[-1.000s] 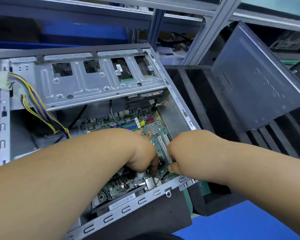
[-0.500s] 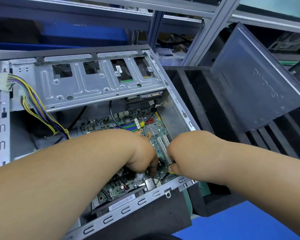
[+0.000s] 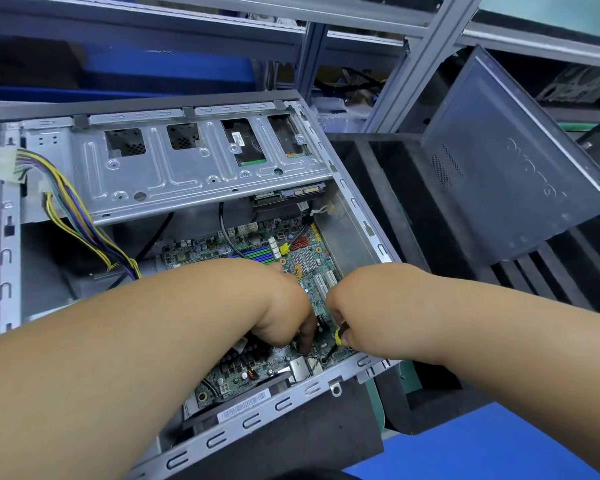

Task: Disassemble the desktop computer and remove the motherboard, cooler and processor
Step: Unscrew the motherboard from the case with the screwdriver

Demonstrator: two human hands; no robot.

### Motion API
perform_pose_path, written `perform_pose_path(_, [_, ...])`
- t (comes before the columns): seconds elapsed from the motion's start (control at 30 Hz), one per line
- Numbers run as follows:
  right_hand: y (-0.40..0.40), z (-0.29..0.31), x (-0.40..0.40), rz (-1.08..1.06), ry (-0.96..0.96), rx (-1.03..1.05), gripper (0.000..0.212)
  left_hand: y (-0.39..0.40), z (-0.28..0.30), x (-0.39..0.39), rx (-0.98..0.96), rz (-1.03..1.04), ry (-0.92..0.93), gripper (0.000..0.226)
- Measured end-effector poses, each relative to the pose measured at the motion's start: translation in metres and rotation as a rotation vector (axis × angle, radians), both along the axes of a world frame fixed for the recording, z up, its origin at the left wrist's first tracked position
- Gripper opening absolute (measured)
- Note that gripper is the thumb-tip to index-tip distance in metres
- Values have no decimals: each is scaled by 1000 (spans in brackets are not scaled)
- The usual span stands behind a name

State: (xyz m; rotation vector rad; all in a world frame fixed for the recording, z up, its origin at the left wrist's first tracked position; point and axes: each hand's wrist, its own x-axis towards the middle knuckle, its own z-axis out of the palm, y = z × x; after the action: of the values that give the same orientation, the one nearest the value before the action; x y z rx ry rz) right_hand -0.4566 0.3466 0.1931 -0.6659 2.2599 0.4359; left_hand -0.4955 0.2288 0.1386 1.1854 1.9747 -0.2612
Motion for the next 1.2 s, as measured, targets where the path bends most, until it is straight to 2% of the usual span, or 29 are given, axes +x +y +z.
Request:
perform_pose_path(0.07, [0,-1,-1,2,-15,15,17,0,0,0,-2,6,-6,44])
perform_pose_path(0.17, [0,-1,-3,35,-60,58,34,-1,1,0,4,5,-11,44])
perform_pose_path(0.23, [1,-3,-2,82,-55,55,30,-1,0,0,5,-10,-8,43])
perform_pose_path(0.43, [4,2,-2,-114,-11,-89,18,-1,1,-1,4,-36,-25,42])
perform_pose_path(0.53, [4,2,-2,-101,-32,-93,13,-1,1,-2,17,-34,-37,44])
perform_pose_path(0.67, [3,-7,-1,-11,-55,-50,31,-1,1,0,-3,-5,-39,46])
perform_pose_path(0.77, [1,-10,-5,-12,-85,-84,7,-1,1,-1,3,10,-68,48])
perform_pose_path(0.93, [8,-5,-9,60,-19,-109,29,-1,-2,-3,6,-21,-140,48])
perform_pose_path(1.1, [10,-6,-13,116,-18,-59,29,-2,-1,-4,11,-22,-137,49])
perform_pose_path(1.2, [5,-7,-17,89,-64,-44,22,-2,-1,-4,9,-22,-122,48])
